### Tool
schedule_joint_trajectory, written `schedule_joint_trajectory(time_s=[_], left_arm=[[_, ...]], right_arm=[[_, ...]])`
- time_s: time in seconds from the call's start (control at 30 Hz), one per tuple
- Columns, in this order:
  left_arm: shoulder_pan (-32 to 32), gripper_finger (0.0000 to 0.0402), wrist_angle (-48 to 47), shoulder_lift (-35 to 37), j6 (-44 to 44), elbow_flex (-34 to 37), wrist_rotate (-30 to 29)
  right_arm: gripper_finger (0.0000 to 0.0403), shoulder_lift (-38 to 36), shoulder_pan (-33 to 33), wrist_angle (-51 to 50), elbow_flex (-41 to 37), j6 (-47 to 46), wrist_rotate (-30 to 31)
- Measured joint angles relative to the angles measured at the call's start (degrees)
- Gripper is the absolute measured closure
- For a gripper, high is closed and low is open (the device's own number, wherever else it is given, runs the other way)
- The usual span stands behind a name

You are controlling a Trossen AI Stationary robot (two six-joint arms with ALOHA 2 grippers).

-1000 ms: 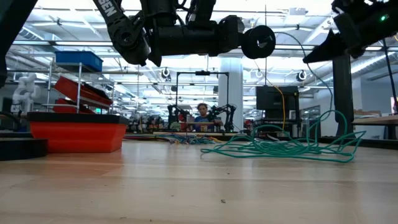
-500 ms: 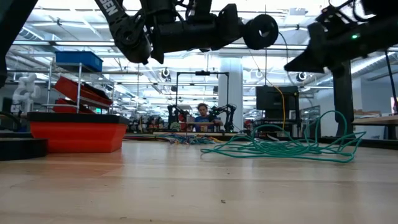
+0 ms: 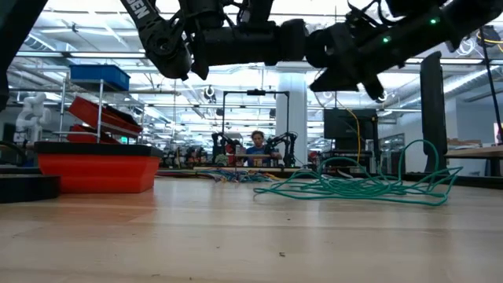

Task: Coil cords
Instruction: Coil the green wire onto the spool

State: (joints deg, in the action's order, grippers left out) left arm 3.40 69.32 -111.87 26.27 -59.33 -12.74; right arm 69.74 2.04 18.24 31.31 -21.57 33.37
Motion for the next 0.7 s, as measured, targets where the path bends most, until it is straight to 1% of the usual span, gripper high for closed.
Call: schedule_joint_trajectory(time_s=[0.1,0.2,0.33,0.53,0.7], left_arm=[[0.0,0.0401,-1.1,0.0,2.5,0.0,-1.4],[0.0,0.0401,-1.0,0.0,4.9,0.4,-2.5],[0.0,0.0401,-0.9,0.0,9.3,0.7,-5.2],[0.1,0.0401,-0.7,0.0,12.2,0.7,-5.5],[0.2,0.0401,-0.7,0.0,15.2,0.7,-7.0]], right_arm=[[0.0403,1.5,0.0,0.0,0.8,-2.3,-0.3],[0.0403,1.5,0.3,0.1,0.8,-4.5,-0.1],[0.0403,0.8,1.7,0.7,0.8,-5.7,2.4],[0.0403,0.8,2.0,0.9,0.8,-7.7,2.8],[0.0403,0.8,2.2,2.6,0.8,-8.0,3.7]])
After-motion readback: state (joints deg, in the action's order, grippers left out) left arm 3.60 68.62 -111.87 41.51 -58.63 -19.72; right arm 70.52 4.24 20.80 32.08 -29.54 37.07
